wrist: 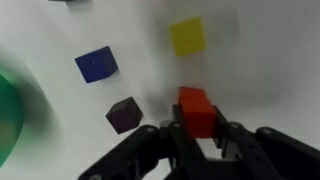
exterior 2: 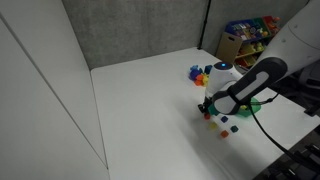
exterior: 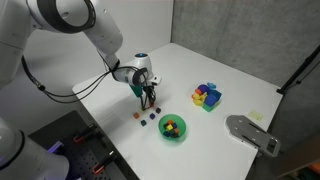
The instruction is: Remove an orange block from the blocks stack on the left and drop it in the green bowl
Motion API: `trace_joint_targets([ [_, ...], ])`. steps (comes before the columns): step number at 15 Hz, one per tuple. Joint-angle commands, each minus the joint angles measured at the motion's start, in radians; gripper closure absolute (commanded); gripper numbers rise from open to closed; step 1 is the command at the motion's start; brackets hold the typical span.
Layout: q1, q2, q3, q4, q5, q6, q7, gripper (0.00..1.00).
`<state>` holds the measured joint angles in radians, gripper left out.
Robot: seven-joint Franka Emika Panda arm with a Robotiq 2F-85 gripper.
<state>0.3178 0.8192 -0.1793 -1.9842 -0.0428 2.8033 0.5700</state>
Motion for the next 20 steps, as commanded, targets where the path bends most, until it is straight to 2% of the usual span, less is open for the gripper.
trace_joint_targets([
  [1,0.019,-0.024,-0.023,0.003,0.023,-0.021,-0.001,0.90],
  [7,0.027,-0.101,-0.092,-0.007,0.003,-0.111,0.018,0.90],
  [12,-0.035,-0.193,-0.108,-0.031,-0.009,-0.223,0.005,0.90],
  [20,-0.104,-0.234,-0.213,-0.093,-0.097,-0.216,0.045,0.90],
])
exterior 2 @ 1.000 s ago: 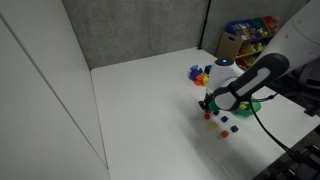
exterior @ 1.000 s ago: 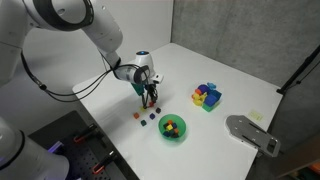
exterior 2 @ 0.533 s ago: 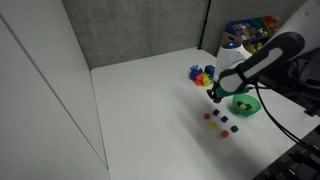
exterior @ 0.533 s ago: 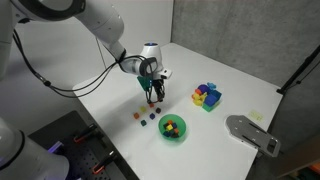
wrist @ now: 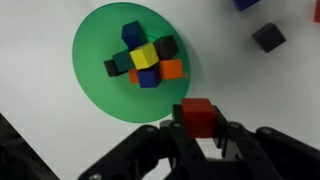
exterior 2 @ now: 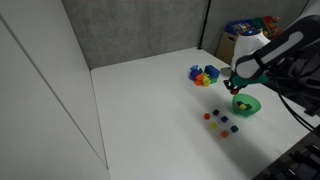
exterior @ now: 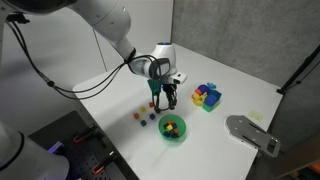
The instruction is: Remove an orange block from the blocks stack on the left and drop it in the green bowl
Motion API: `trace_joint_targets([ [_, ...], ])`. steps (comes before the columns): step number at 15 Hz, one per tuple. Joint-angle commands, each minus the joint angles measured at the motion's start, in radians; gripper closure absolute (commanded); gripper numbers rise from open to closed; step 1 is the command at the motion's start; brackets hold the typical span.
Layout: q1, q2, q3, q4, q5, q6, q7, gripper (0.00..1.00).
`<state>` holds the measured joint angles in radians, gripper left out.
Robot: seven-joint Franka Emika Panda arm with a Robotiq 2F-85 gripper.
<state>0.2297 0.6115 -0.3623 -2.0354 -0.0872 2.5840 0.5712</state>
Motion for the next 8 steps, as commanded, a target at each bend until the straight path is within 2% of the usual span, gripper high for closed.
trace_joint_targets([
  [1,-0.026,-0.018,-0.042,-0.045,-0.061,0.003,0.046,0.90],
  [4,-0.048,-0.009,-0.065,-0.058,-0.081,0.003,0.058,0.89],
  [5,-0.053,-0.012,-0.067,-0.064,-0.083,0.001,0.056,0.46],
  [6,-0.059,-0.020,-0.064,-0.072,-0.082,0.004,0.049,0.45],
  [8,-0.061,-0.037,-0.058,-0.082,-0.079,-0.001,0.040,0.32],
])
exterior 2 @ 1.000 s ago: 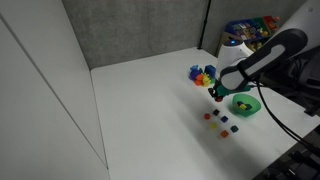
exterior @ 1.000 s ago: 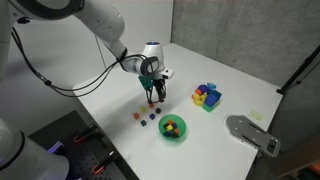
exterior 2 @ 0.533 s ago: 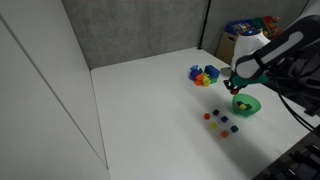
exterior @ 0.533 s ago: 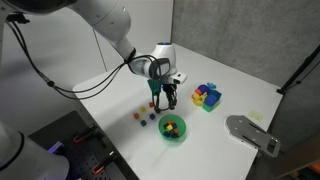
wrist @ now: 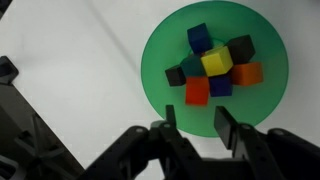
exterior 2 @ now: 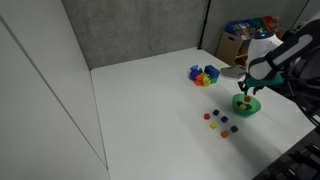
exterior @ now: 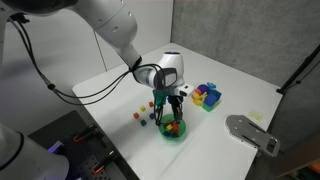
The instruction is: Remove an orange block from the blocks stack on the left and drop it in the green bowl
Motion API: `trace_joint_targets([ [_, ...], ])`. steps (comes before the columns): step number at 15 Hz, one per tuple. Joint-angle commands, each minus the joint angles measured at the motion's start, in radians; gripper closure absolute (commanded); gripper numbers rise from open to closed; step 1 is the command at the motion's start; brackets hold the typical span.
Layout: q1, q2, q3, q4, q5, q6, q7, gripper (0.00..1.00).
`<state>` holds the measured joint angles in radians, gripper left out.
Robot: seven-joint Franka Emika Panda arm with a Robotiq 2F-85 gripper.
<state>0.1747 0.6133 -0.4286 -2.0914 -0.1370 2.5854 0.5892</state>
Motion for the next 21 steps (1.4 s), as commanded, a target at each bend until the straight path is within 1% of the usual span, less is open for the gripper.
trace_joint_targets([
  [1,-0.006,-0.052,0.015,-0.033,-0.028,-0.009,0.013,0.23],
  [2,-0.009,-0.067,0.025,-0.039,-0.025,-0.013,0.000,0.14],
  [4,-0.011,-0.101,0.046,-0.051,-0.024,-0.029,-0.025,0.01],
  [8,-0.023,-0.202,0.112,-0.087,-0.019,-0.074,-0.098,0.00],
  [12,-0.057,-0.331,0.197,-0.135,0.003,-0.139,-0.216,0.00],
  [15,-0.109,-0.432,0.272,-0.163,0.057,-0.236,-0.344,0.00],
  [18,-0.149,-0.519,0.320,-0.180,0.119,-0.343,-0.466,0.00],
  [19,-0.157,-0.546,0.330,-0.179,0.135,-0.386,-0.493,0.00],
  [21,-0.162,-0.597,0.339,-0.180,0.118,-0.451,-0.489,0.00],
])
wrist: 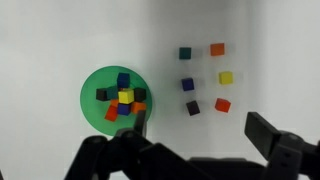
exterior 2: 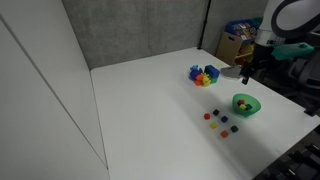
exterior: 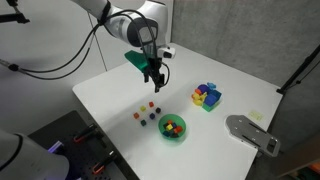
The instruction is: Remove an orange block from the blocks stack on the left and drop it in the green bowl
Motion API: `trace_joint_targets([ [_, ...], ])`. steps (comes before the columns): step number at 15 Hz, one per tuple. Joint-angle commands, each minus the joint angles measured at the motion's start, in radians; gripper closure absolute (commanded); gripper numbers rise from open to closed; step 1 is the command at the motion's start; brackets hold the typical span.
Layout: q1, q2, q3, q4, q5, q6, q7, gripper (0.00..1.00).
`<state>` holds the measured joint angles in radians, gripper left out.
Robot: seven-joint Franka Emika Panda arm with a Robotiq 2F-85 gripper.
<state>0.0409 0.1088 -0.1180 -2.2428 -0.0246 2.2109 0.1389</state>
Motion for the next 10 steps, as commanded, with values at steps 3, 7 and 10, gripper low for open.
trace_joint_targets([
  [3,-0.029,-0.186,0.045,-0.043,-0.013,-0.132,-0.015,0.00],
  [7,-0.030,-0.334,0.074,-0.089,-0.035,-0.132,0.026,0.00],
  [10,-0.035,-0.426,0.094,-0.122,-0.030,-0.145,0.030,0.00],
])
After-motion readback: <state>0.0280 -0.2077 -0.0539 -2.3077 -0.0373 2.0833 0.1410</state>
